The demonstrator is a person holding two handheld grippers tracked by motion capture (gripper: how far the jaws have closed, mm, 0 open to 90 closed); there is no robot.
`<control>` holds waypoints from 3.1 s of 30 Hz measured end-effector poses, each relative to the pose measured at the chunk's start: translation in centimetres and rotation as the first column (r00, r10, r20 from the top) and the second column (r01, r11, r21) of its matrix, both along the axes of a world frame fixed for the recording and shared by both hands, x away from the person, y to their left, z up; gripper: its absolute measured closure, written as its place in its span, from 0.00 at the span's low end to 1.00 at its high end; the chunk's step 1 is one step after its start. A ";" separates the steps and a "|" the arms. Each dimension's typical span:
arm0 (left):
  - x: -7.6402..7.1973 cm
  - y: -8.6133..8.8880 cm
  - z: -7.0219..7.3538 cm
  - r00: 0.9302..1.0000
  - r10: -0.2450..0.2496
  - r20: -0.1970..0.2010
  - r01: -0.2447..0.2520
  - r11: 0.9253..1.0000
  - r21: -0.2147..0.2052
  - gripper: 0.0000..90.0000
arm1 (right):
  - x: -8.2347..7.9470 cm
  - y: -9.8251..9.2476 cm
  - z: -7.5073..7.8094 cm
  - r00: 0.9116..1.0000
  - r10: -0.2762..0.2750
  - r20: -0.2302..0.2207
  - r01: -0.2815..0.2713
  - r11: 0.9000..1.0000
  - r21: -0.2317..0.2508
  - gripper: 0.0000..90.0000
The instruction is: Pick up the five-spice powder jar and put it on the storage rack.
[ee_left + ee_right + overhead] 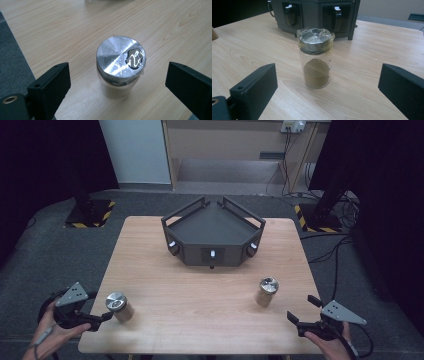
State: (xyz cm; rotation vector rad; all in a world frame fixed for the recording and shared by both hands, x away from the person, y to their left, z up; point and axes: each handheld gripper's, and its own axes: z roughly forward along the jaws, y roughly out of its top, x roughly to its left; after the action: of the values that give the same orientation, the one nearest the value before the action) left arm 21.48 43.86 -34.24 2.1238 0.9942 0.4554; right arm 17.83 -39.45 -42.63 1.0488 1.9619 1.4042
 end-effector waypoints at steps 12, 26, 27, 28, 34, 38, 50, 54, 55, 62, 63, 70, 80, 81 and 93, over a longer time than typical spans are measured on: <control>2.0 -1.6 -0.8 0.999 -0.035 -0.029 0.035 0.999 0.018 0.11 | 0.0 0.0 0.0 1.000 -0.002 0.000 0.002 1.000 0.001 0.03; 2.5 -2.0 -1.5 0.999 -0.032 -0.010 0.032 0.999 0.016 0.37 | 0.0 0.0 0.0 1.000 0.001 0.001 -0.001 1.000 -0.003 0.03; 2.5 -2.0 -1.6 0.999 -0.033 -0.007 0.033 0.999 0.014 0.38 | 0.0 0.0 0.0 1.000 0.000 0.001 0.000 1.000 -0.004 0.03; 2.5 -2.0 -1.6 0.999 -0.032 -0.006 0.032 0.999 0.015 0.38 | 0.0 0.0 0.0 1.000 0.000 0.001 0.000 1.000 -0.004 0.03; 2.7 -2.4 -1.1 0.999 -0.037 -0.011 0.037 0.999 0.032 0.38 | 0.0 0.0 0.0 1.000 0.000 -0.001 0.000 1.000 -0.003 0.03; 3.2 -2.7 -0.4 0.998 -0.057 -0.006 0.058 0.998 0.026 0.38 | 0.0 0.0 0.0 1.000 0.002 -0.001 -0.002 1.000 -0.002 0.03; 6.4 -6.4 4.7 0.984 -0.177 -0.018 0.178 0.983 0.036 0.38 | 0.0 -0.1 0.0 1.000 0.006 -0.002 -0.006 1.000 0.000 0.03; 8.1 -8.1 6.5 0.972 -0.235 -0.023 0.235 0.972 0.027 0.38 | 0.1 -0.1 0.0 1.000 0.008 -0.002 -0.008 1.000 0.001 0.03; 8.5 -8.6 7.0 0.968 -0.249 -0.022 0.249 0.968 0.026 0.38 | 0.1 -0.1 0.0 1.000 0.008 -0.002 -0.008 1.000 0.002 0.03; 11.8 -12.0 9.6 0.943 -0.331 -0.041 0.333 0.943 0.031 0.38 | 0.1 -0.2 0.0 1.000 0.011 -0.003 -0.011 1.000 0.006 0.03; 12.2 -12.4 10.0 0.940 -0.339 -0.045 0.340 0.940 0.031 0.38 | 0.1 -0.2 -0.1 1.000 0.011 -0.003 -0.011 1.000 0.006 0.03; 15.2 -15.3 12.4 0.939 -0.343 -0.036 0.344 0.938 0.043 0.38 | 0.1 -0.2 -0.1 1.000 0.012 -0.004 -0.012 1.000 0.006 0.03; 20.6 -19.2 14.9 0.958 -0.285 -0.026 0.286 0.957 0.045 0.38 | 0.2 -0.3 -0.1 1.000 0.015 -0.010 -0.015 1.000 0.014 0.03; 21.1 -19.7 15.0 0.961 -0.275 -0.027 0.276 0.960 0.047 0.38 | 0.2 -0.3 -0.1 1.000 0.017 -0.010 -0.017 1.000 0.013 0.03; 26.7 -24.2 14.7 0.991 -0.130 -0.037 0.131 0.991 0.031 0.38 | 0.2 -0.4 -0.2 1.000 0.020 -0.012 -0.020 1.000 0.024 0.03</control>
State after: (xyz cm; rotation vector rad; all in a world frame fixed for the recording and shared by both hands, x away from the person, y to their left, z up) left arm 48.17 19.62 -19.55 2.2178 0.8656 0.3733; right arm 18.05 -39.84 -42.85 1.0539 1.9744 1.4380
